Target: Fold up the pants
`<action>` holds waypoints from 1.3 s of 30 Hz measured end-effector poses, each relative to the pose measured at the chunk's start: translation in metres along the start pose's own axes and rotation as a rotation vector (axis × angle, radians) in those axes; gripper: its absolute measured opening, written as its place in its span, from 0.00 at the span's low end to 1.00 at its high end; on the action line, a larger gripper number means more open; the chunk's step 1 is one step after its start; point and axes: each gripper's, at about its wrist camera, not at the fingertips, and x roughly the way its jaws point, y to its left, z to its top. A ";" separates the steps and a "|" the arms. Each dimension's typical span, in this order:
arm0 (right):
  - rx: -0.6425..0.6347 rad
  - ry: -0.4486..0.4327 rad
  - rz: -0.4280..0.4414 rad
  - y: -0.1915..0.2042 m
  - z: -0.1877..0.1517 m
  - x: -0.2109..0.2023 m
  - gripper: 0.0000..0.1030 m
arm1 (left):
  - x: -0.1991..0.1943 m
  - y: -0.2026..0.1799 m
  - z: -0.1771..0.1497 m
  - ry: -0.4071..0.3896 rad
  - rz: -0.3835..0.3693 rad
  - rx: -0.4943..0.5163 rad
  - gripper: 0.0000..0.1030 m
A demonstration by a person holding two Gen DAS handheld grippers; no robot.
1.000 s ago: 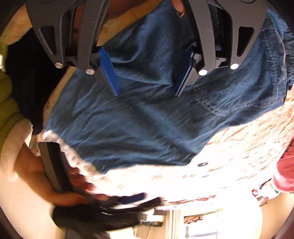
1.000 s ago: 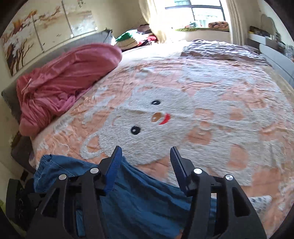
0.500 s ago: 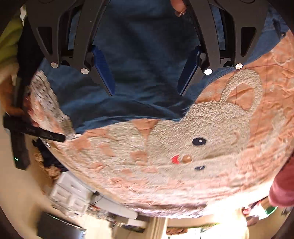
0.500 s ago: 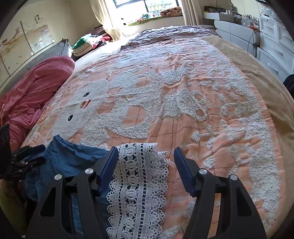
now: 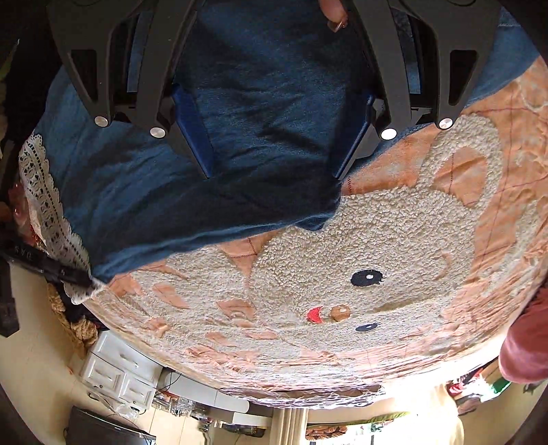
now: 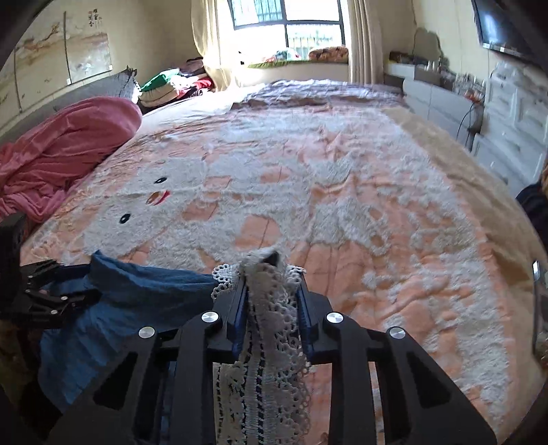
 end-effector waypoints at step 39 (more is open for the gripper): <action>-0.137 0.111 0.125 0.103 -0.084 -0.068 0.77 | -0.116 0.003 -0.115 0.018 0.205 -0.054 0.81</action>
